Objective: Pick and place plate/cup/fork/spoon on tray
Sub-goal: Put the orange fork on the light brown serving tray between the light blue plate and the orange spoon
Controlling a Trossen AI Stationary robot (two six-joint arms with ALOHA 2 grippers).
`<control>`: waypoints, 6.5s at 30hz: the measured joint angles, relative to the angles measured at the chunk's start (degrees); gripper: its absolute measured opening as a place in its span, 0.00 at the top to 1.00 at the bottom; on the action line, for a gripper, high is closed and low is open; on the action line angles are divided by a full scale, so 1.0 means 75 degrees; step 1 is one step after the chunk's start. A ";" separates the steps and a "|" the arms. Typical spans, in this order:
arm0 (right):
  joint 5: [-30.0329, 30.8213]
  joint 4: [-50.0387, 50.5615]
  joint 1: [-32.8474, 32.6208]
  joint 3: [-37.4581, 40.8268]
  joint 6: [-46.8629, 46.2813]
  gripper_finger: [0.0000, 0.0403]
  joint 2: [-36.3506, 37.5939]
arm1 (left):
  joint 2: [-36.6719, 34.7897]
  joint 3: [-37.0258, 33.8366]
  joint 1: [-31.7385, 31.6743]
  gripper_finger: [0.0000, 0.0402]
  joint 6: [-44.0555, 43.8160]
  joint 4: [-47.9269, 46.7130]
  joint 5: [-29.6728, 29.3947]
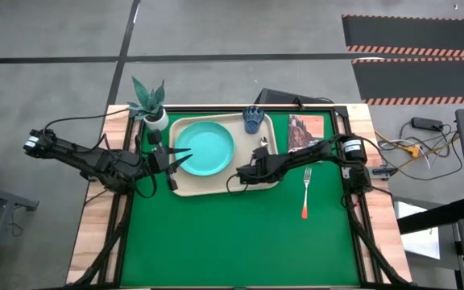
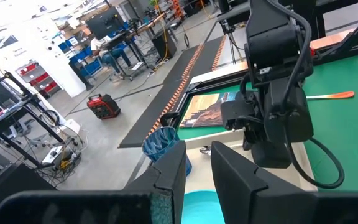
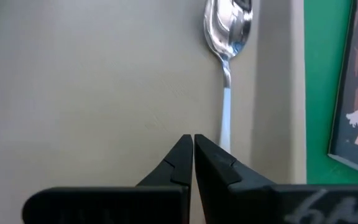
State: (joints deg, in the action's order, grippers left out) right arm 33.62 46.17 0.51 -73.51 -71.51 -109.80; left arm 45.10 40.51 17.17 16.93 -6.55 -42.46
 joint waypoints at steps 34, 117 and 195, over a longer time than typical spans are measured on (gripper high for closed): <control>-0.2098 0.3283 -0.1965 0.0921 -0.1638 0.98 0.2092 | 0.0373 -0.0006 0.0000 0.85 -0.0012 0.0008 0.0000; -0.0888 0.1377 -0.3864 0.3849 -0.7265 0.60 0.2259 | 0.0472 -0.0035 0.0029 0.85 -0.0609 -0.0058 0.0023; 0.0142 0.2818 -0.3350 0.1714 -0.6239 0.97 0.2492 | 0.0469 -0.0035 0.0029 0.85 -0.0603 -0.0055 0.0020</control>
State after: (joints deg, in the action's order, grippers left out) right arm 34.69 67.31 -24.61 -60.65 -118.30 -91.11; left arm 48.62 40.25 17.39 12.40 -6.96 -42.30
